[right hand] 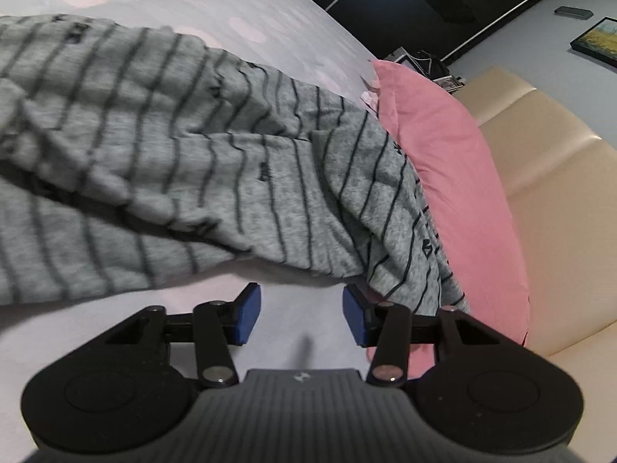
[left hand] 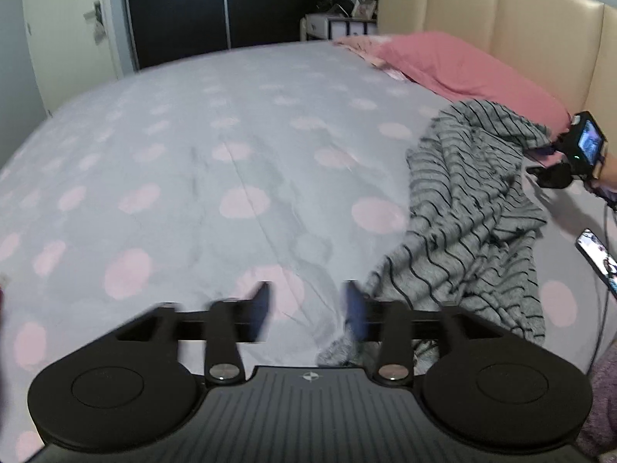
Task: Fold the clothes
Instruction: 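Grasp a ribbed cuff with the left gripper while the right gripper grasps the garment edge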
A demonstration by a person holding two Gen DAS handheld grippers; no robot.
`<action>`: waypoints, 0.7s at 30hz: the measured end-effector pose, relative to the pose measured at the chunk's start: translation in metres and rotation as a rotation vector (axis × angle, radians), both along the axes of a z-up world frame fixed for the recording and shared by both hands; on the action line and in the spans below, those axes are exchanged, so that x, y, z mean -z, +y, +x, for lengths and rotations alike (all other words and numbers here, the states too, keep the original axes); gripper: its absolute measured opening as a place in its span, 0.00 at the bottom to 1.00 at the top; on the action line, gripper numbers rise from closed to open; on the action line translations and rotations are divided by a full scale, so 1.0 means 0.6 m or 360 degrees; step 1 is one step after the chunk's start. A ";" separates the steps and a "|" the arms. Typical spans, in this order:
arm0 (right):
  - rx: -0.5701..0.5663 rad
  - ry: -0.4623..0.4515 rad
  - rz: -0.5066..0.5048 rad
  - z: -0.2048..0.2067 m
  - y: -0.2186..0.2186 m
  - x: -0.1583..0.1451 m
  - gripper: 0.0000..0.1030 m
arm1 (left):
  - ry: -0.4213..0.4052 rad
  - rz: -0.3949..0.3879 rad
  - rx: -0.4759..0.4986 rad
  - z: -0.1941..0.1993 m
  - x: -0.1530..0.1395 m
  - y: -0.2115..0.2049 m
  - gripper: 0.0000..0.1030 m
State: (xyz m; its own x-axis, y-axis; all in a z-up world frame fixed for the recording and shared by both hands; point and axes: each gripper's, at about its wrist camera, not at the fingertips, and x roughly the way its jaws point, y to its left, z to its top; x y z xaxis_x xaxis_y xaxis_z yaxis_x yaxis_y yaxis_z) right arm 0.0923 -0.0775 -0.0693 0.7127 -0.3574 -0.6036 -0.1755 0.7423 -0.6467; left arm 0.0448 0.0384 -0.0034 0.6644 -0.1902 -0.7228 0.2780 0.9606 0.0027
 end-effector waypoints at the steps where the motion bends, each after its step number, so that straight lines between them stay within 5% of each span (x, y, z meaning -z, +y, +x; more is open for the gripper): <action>1: -0.0001 0.0001 -0.0011 0.004 -0.003 0.003 0.43 | 0.0011 -0.0017 0.0010 0.002 0.006 -0.001 0.49; 10: -0.0015 -0.0064 -0.0072 0.022 -0.034 0.022 0.42 | 0.0214 -0.0149 0.0229 0.021 0.050 -0.039 0.48; 14: -0.0050 -0.0104 -0.0112 0.031 -0.040 0.034 0.40 | 0.0312 -0.0101 0.0221 0.032 0.078 -0.049 0.15; 19: -0.0093 -0.0105 -0.0176 0.053 -0.039 0.053 0.36 | 0.0333 -0.0132 0.0146 0.039 0.083 -0.038 0.02; 21: -0.0101 -0.0106 -0.0188 0.065 -0.037 0.058 0.24 | 0.0294 -0.0140 0.0109 0.039 0.076 -0.031 0.02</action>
State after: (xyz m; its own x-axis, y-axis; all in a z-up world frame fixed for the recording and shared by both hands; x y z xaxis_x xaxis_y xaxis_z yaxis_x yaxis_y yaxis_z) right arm 0.1314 -0.0999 -0.1038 0.7732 -0.3761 -0.5106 -0.1734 0.6491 -0.7406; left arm 0.0684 0.0197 -0.0491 0.5055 -0.2978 -0.8098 0.3304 0.9338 -0.1371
